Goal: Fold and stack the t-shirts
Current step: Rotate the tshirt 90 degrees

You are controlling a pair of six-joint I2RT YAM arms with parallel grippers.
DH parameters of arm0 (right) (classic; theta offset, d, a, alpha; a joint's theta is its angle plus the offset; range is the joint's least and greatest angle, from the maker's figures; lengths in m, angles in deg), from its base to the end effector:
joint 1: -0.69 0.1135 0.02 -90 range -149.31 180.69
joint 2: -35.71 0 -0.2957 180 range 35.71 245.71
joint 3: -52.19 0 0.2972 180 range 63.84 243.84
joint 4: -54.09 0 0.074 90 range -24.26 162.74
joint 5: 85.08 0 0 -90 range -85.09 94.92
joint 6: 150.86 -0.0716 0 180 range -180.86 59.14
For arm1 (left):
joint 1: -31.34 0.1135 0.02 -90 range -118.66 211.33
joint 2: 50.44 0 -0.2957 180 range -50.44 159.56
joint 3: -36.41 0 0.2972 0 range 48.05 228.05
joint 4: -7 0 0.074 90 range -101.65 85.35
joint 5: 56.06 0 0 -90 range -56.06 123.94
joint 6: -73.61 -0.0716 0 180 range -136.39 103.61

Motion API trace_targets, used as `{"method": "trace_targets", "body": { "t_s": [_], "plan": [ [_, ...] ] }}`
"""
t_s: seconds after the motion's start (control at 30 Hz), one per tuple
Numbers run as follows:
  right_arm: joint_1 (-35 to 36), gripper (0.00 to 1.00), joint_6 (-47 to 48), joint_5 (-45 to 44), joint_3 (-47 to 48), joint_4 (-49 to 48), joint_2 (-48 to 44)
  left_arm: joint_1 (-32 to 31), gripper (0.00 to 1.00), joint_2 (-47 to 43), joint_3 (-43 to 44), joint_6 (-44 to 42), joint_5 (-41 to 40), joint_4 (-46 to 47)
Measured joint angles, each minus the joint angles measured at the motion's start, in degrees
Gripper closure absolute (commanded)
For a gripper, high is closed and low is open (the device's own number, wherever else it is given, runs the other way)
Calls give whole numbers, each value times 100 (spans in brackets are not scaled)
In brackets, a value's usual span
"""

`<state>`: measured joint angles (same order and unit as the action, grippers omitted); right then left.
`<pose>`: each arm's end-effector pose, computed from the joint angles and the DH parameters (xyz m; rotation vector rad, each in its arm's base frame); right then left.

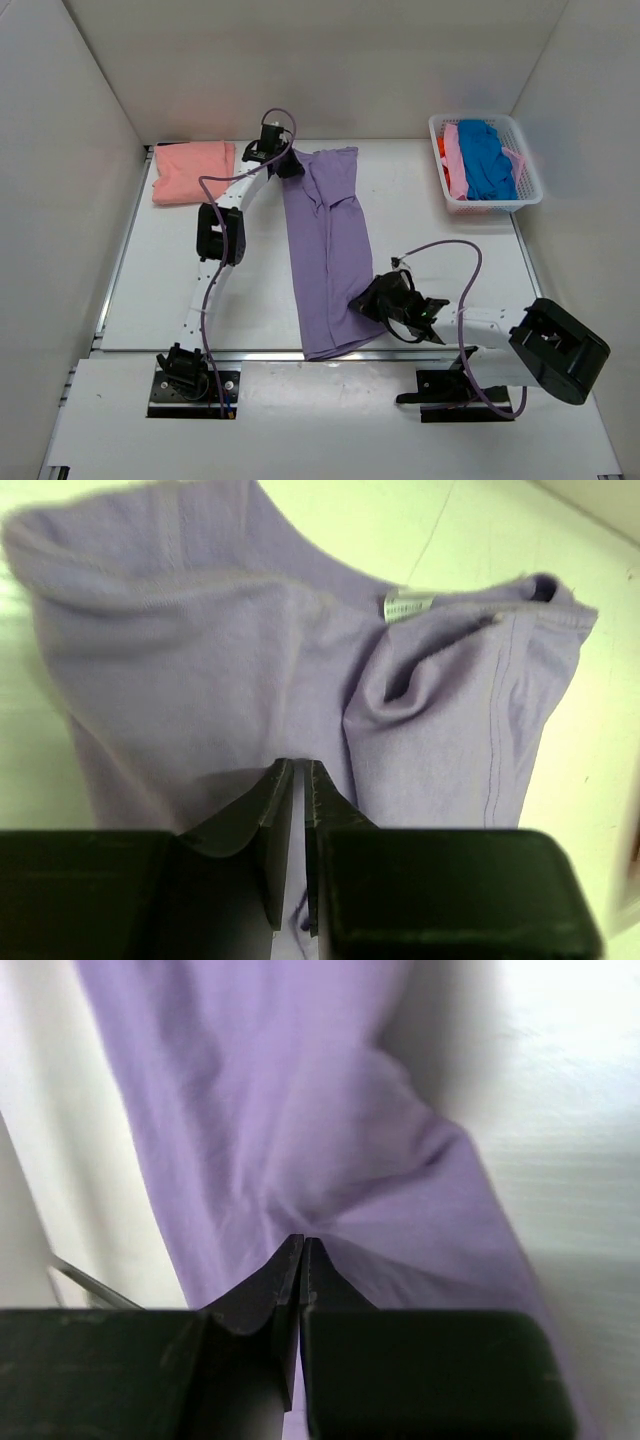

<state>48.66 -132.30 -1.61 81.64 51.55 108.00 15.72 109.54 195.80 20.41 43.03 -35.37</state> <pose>0.1792 0.1867 0.0992 0.5636 2.3940 0.9124 0.6720 -0.1996 0.1131 -0.3590 2.3711 -0.6316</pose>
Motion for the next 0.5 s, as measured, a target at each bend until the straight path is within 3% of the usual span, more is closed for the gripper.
{"method": "trace_targets", "body": {
  "t_s": [0.3,0.4,0.5],
  "plan": [
    [179,100,2363,-162,396,55,-824,142,70,-13,278,42,511,678],
    [-269,100,2905,-90,487,350,-1207,59,66,-317,254,-168,608,511],
    [-1029,100,3340,225,625,741,-1342,-136,65,-1294,-822,-472,581,330]
  ]
}}
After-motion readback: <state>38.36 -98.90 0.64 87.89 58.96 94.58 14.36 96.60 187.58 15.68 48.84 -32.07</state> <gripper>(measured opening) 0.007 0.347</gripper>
